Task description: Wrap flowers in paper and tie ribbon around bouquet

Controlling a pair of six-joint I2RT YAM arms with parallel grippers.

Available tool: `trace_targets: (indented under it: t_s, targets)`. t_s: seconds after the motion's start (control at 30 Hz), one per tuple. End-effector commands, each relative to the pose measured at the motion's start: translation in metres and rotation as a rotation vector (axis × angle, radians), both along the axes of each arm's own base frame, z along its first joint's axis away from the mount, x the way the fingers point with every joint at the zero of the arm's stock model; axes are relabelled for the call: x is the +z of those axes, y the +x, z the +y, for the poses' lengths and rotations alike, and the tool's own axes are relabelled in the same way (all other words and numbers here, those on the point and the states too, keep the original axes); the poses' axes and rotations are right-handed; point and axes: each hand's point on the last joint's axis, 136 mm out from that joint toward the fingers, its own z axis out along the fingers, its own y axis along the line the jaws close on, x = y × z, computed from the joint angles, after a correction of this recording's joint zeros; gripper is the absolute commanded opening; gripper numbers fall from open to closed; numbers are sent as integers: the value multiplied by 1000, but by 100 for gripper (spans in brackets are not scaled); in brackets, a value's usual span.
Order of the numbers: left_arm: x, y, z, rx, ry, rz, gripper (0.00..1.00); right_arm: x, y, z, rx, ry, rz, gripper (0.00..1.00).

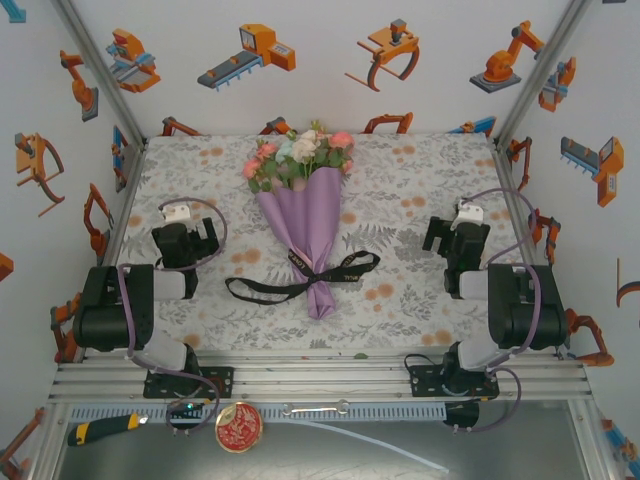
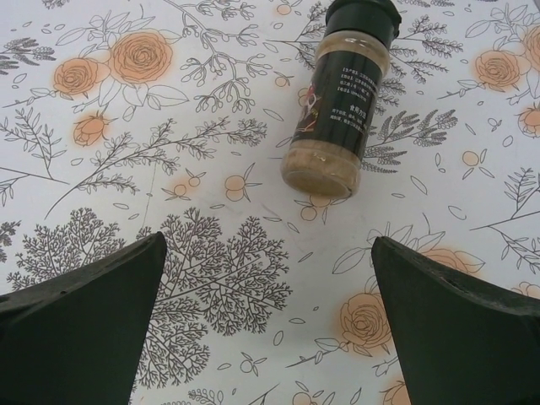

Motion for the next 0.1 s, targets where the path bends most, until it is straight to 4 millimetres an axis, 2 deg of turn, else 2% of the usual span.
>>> trace_targets:
  t_s: [0.0,0.07]
  targets:
    - [12,7,-2,-12,15,-38,97,7,5,0,11,-8,-28,99]
    - [12,7,-2,-12,14,-36,97,8,4,0,12,-10,-33,99]
